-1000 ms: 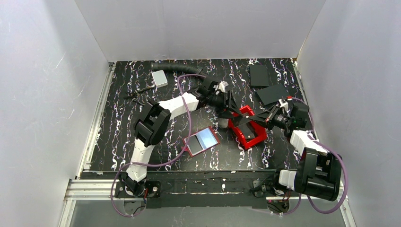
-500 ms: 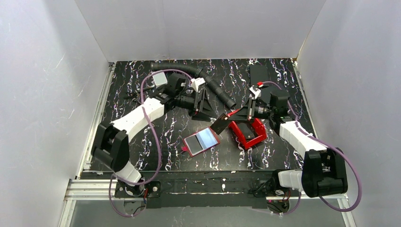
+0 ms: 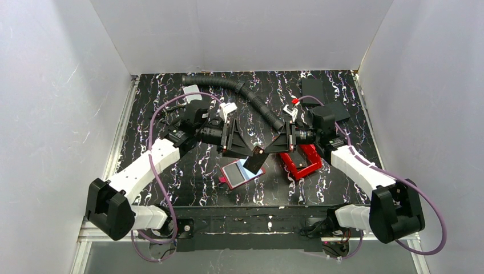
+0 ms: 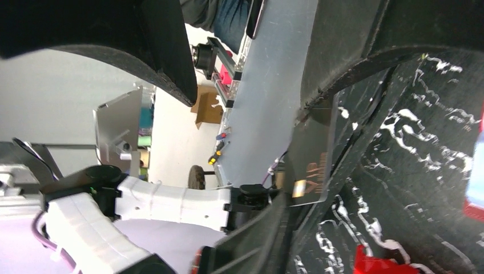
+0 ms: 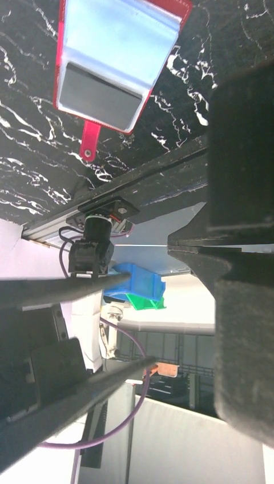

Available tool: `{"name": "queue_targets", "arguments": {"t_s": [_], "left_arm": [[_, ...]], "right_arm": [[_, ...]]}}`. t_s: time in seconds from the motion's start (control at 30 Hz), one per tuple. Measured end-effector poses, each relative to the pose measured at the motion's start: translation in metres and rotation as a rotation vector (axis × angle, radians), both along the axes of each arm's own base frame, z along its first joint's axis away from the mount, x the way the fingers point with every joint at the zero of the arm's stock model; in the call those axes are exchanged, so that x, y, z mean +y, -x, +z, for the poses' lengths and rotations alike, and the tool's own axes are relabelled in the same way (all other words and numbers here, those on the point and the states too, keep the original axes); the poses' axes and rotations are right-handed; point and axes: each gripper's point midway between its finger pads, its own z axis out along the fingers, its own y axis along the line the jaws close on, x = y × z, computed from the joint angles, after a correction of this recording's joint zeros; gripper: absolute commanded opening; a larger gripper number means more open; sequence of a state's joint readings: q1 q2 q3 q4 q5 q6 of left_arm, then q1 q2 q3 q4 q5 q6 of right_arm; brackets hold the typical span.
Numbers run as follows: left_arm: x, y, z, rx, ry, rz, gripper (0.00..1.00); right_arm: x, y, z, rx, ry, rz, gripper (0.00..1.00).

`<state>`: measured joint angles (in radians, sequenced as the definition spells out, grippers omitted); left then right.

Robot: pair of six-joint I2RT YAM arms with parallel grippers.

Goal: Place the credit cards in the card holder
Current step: Insert the credit card into the card holder.

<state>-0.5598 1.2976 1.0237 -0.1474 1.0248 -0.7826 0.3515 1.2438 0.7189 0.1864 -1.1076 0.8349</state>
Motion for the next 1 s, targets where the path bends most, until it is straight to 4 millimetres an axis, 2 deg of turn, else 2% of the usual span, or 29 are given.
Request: {"name": "queue_targets", "arguments": {"t_s": [0.07,0.17,0.33,0.47,0.6,0.8,0.97,1.0], "left_arm": [[0.004,-0.002,-0.005,0.004,-0.035,0.034,0.7],[0.013,-0.009,-0.015,0.034,-0.068,0.107,0.7],[0.015,-0.009,-0.031,0.119,-0.037,0.137,0.63],[0.011,-0.001,-0.016,0.1,0.021,0.072,0.44],[0.011,0.004,-0.008,0.09,0.052,0.032,0.37],[0.011,0.007,-0.011,0.106,0.051,0.027,0.28],[0.011,0.007,-0.012,0.112,0.05,0.026,0.0],[0.012,0.007,-0.012,0.11,0.048,0.026,0.0]], "right_arm": [[0.002,0.002,0.007,-0.018,-0.007,0.012,0.01],[0.007,0.007,0.018,-0.052,-0.023,0.034,0.01],[0.015,0.017,0.024,-0.065,-0.038,0.077,0.01],[0.02,0.022,0.028,-0.082,-0.054,0.102,0.01],[0.025,0.024,0.032,-0.088,-0.07,0.117,0.01],[0.03,0.025,0.035,-0.088,-0.083,0.134,0.01],[0.034,0.028,0.036,-0.094,-0.091,0.148,0.01],[0.034,0.028,0.036,-0.094,-0.092,0.149,0.01]]}}
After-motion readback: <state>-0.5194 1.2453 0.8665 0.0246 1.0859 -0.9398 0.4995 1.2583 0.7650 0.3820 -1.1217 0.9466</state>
